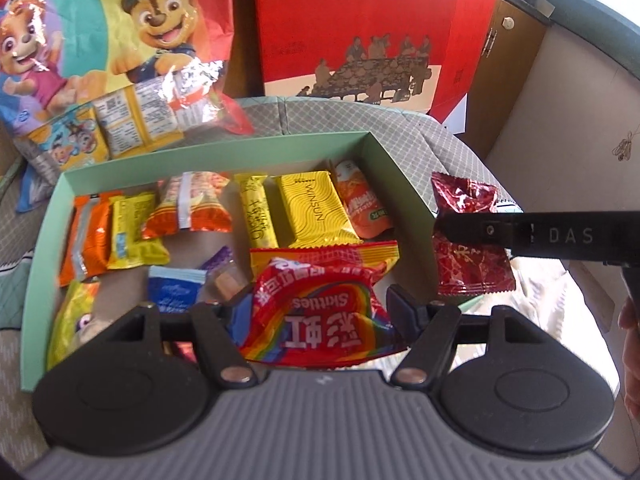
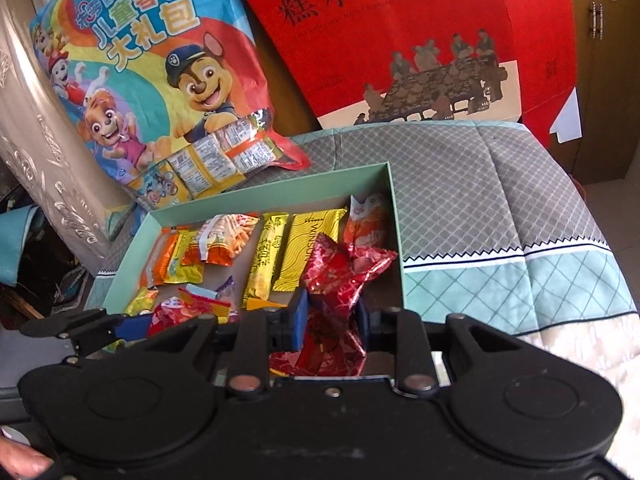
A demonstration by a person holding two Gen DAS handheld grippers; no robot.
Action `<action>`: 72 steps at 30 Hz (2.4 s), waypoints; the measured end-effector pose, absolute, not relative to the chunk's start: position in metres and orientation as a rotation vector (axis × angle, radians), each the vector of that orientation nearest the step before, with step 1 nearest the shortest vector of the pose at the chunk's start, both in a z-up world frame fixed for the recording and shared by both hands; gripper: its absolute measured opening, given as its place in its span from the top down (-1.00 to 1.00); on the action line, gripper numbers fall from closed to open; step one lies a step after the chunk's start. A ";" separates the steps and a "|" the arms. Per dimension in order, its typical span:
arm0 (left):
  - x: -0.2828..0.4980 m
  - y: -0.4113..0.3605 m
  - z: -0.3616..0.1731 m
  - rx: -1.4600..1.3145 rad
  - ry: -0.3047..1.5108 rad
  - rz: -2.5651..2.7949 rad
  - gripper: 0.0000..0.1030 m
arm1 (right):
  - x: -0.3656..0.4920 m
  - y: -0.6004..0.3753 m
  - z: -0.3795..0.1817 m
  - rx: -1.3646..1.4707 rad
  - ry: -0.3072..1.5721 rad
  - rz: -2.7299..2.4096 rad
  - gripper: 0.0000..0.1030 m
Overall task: Organize snacks
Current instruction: 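Lower both candies into the green box and open both tools, then move both open tools back toward the pink candy stick and round cup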
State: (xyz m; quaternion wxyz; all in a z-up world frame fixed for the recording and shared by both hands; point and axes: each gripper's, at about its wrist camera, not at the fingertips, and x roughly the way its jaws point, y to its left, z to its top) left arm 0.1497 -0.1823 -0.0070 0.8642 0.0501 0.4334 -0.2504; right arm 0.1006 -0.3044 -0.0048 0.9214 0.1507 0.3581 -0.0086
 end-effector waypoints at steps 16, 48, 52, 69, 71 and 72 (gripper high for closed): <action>0.169 -0.213 -0.026 0.142 0.934 -0.497 -0.98 | 0.125 -0.323 -0.011 0.335 0.686 -0.071 -1.00; 0.086 -0.154 -0.021 0.107 0.969 -0.497 -1.00 | 0.023 -0.299 -0.031 0.444 0.776 -0.100 -1.00; 0.071 -0.166 -0.035 0.159 1.003 -0.528 -1.00 | 0.008 -0.307 -0.047 0.501 0.795 -0.117 -1.00; 0.038 -0.240 -0.073 0.323 0.999 -0.721 -0.27 | -0.025 -0.342 -0.094 0.657 0.819 -0.164 -1.00; 0.041 -0.241 -0.074 0.309 1.013 -0.753 0.18 | -0.024 -0.342 -0.096 0.658 0.825 -0.163 -1.00; 0.040 -0.240 -0.074 0.315 1.004 -0.752 0.17 | -0.022 -0.340 -0.097 0.658 0.829 -0.161 -1.00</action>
